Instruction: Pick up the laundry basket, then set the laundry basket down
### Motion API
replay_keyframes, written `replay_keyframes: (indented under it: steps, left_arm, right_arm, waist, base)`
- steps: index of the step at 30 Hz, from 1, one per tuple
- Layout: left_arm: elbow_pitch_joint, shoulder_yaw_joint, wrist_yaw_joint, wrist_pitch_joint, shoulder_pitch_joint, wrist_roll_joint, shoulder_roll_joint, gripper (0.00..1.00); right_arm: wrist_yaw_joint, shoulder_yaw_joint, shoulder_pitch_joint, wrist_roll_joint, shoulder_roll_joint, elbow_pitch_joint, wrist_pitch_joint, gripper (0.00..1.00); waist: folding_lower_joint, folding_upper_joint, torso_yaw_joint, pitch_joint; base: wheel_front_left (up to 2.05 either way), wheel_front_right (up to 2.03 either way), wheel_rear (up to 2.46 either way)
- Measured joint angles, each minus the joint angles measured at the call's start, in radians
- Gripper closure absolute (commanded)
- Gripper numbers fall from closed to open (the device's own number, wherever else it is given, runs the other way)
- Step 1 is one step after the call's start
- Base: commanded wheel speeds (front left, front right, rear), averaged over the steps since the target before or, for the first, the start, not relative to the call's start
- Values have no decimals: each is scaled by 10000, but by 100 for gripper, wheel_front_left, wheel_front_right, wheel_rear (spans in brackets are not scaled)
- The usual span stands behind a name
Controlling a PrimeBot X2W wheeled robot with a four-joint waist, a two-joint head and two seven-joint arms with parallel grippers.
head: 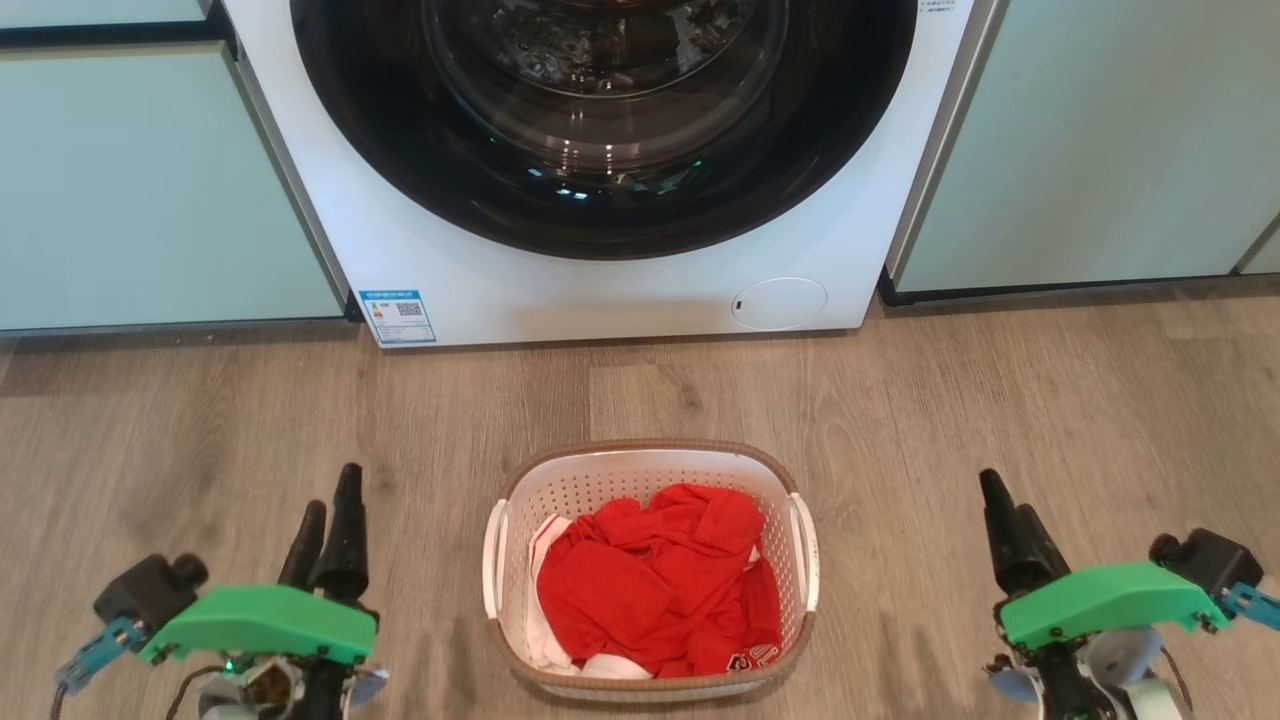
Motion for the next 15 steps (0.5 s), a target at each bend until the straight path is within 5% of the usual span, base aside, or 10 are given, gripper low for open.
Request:
replay_keyframes:
  steps: [15]
  left_arm:
    - [-205, -194, 174, -357, 58, 2008, 4, 0]
  right_arm:
    - [0, 391, 0, -1787, -12, -171, -408, 0]
  waist:
    - [0, 0, -6, -25]
  base:
    - [0, 0, 0]
